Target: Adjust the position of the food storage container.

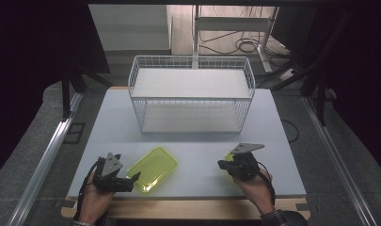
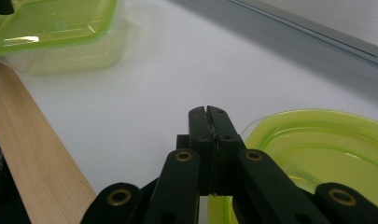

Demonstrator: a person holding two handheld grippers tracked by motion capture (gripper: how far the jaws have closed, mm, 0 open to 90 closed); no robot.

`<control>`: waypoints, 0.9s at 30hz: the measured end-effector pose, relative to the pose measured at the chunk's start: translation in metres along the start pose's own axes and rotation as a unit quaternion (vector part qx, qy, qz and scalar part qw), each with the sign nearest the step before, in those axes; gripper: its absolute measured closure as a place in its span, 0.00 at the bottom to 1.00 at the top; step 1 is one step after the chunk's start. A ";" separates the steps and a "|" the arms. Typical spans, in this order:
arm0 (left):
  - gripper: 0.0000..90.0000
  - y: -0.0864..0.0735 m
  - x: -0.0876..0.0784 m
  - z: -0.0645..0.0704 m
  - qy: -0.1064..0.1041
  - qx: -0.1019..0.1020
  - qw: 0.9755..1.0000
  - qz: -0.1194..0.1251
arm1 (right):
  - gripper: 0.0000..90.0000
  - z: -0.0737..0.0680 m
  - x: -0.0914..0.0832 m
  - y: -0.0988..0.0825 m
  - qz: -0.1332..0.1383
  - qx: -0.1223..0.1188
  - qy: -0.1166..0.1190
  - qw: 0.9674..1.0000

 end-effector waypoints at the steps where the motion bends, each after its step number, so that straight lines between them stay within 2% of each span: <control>1: 0.05 0.000 0.000 0.000 0.000 0.000 1.000 0.000 | 0.99 0.000 0.000 0.000 0.000 0.000 0.000 1.000; 2: 0.05 0.000 0.000 0.000 0.001 -0.001 1.000 0.000 | 0.99 0.007 -0.003 -0.003 -0.001 0.008 -0.007 1.000; 6: 0.05 -0.001 -0.001 -0.001 0.001 -0.005 1.000 -0.001 | 0.99 0.016 -0.005 -0.007 -0.003 0.016 -0.016 1.000; 7: 0.05 -0.001 0.000 -0.002 0.004 -0.007 1.000 -0.004 | 0.99 0.021 -0.006 -0.010 -0.005 0.020 -0.024 0.999; 18: 0.05 -0.002 0.000 -0.001 0.000 -0.011 1.000 -0.009 | 0.99 0.047 -0.014 -0.019 -0.004 0.049 -0.046 0.998; 27: 0.05 -0.001 0.001 0.001 -0.003 -0.010 1.000 -0.010 | 0.99 0.076 -0.024 -0.028 -0.001 0.078 -0.076 0.994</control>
Point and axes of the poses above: each handheld gripper's, and its own axes: x roughly forward along the jaws, y roughly out of its top, z roughly to its right, the point moved 8 cm from there along x, roughly forward along the jaws, and after that the axes turned 11 degrees about -y, right-handed, at the moved point
